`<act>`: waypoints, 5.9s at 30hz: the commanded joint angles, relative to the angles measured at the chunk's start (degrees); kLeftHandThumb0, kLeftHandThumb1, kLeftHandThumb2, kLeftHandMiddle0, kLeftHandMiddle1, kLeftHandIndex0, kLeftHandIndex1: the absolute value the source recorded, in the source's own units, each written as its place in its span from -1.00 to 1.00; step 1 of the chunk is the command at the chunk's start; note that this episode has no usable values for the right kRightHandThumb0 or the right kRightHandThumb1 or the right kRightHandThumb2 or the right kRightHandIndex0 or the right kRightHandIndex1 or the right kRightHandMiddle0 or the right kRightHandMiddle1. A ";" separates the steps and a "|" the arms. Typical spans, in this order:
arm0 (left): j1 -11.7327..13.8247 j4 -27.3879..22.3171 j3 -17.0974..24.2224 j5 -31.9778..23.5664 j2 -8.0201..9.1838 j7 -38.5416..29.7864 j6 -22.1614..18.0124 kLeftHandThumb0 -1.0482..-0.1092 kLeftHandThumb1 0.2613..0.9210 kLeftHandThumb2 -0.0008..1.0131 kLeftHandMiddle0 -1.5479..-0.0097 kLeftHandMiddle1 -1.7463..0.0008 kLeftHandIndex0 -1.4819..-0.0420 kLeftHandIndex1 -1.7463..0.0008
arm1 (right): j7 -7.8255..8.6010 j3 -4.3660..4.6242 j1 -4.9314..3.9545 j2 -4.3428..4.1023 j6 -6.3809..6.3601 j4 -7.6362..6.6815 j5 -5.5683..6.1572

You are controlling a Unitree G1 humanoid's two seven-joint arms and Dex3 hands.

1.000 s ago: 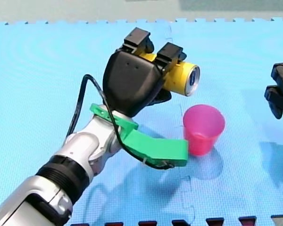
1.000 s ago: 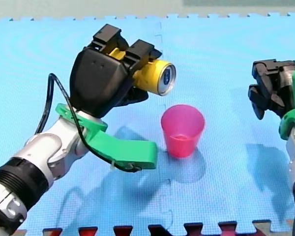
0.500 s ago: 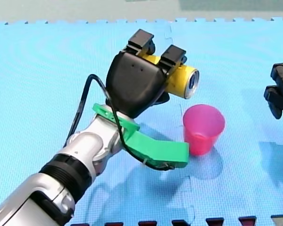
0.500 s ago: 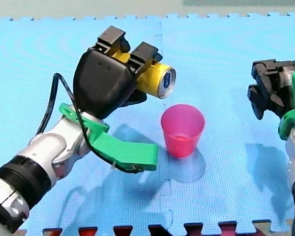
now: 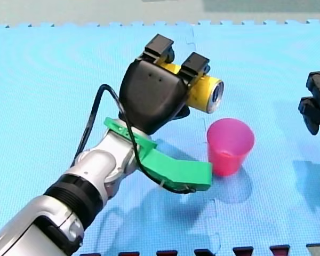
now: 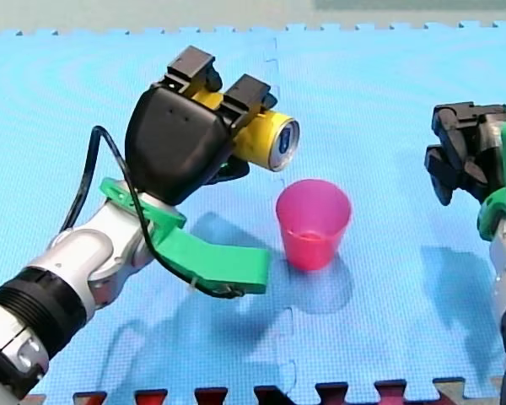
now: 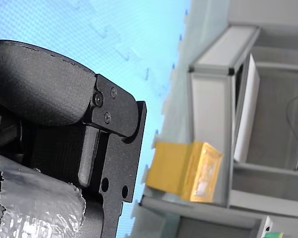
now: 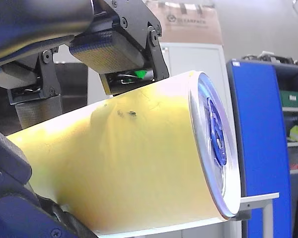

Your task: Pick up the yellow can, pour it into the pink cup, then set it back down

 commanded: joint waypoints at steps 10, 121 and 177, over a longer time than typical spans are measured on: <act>-0.41 -1.03 0.05 -0.16 0.70 0.23 0.48 0.46 0.91 -0.99 0.04 -0.97 -0.02 -0.29 | -0.08 -0.27 0.05 -0.14 -0.21 -0.27 0.37; 24.21 -1.67 35.04 -49.72 -9.25 -38.50 -34.26 0.40 0.60 -0.99 -0.72 0.95 -0.62 1.00 | 0.52 -0.20 0.12 -2.31 -0.09 0.42 -0.12; 20.69 13.22 35.89 -48.32 -10.51 -35.45 -41.75 0.46 0.64 -1.00 -0.68 1.00 -0.56 1.00 | 1.48 -0.51 -0.21 -3.88 0.47 0.39 0.05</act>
